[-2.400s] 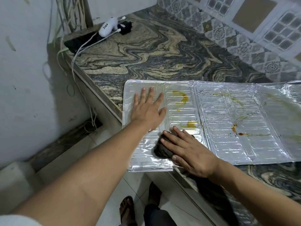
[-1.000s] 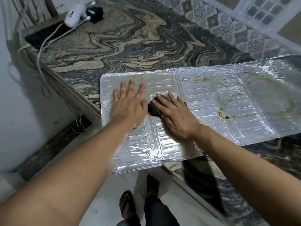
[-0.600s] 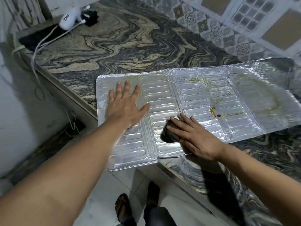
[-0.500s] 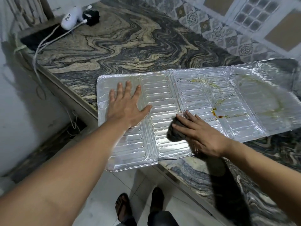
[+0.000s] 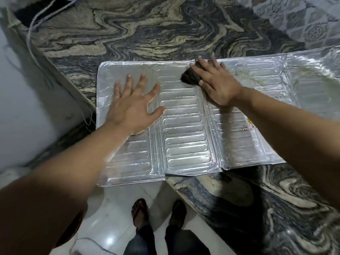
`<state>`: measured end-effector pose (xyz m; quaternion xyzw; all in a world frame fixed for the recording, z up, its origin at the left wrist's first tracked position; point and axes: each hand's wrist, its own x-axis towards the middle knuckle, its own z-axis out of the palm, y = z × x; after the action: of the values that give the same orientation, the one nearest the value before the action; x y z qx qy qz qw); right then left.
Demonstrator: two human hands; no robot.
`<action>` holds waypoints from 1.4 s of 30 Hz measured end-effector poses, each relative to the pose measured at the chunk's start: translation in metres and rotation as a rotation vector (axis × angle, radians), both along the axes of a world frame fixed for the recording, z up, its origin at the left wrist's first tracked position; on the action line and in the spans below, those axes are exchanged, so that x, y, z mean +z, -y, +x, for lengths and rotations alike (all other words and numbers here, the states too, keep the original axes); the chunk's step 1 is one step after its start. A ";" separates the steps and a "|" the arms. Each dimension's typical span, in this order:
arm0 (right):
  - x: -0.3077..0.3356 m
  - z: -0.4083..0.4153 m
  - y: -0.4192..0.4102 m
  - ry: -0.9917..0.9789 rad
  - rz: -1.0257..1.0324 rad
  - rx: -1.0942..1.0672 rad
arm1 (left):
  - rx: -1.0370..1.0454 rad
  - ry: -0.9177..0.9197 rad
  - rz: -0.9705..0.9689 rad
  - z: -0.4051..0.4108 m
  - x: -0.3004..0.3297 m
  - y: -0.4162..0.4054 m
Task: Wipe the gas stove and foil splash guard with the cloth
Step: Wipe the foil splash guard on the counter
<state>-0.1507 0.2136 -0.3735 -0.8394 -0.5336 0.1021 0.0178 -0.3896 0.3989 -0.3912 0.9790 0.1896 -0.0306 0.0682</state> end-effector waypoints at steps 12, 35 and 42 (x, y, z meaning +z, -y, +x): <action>-0.002 0.028 -0.013 0.005 0.070 -0.031 | 0.153 -0.188 0.164 0.039 0.036 0.049; -0.002 -0.016 0.100 -0.072 0.045 -0.101 | 0.026 0.026 -0.055 0.076 -0.001 0.134; -0.001 -0.085 0.168 -0.091 0.040 -0.124 | 0.006 0.038 -0.074 0.074 0.001 0.134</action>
<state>-0.2359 0.0460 -0.3745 -0.8647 -0.4813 0.1281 0.0650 -0.3151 0.2650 -0.3897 0.9756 0.1902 -0.0189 0.1080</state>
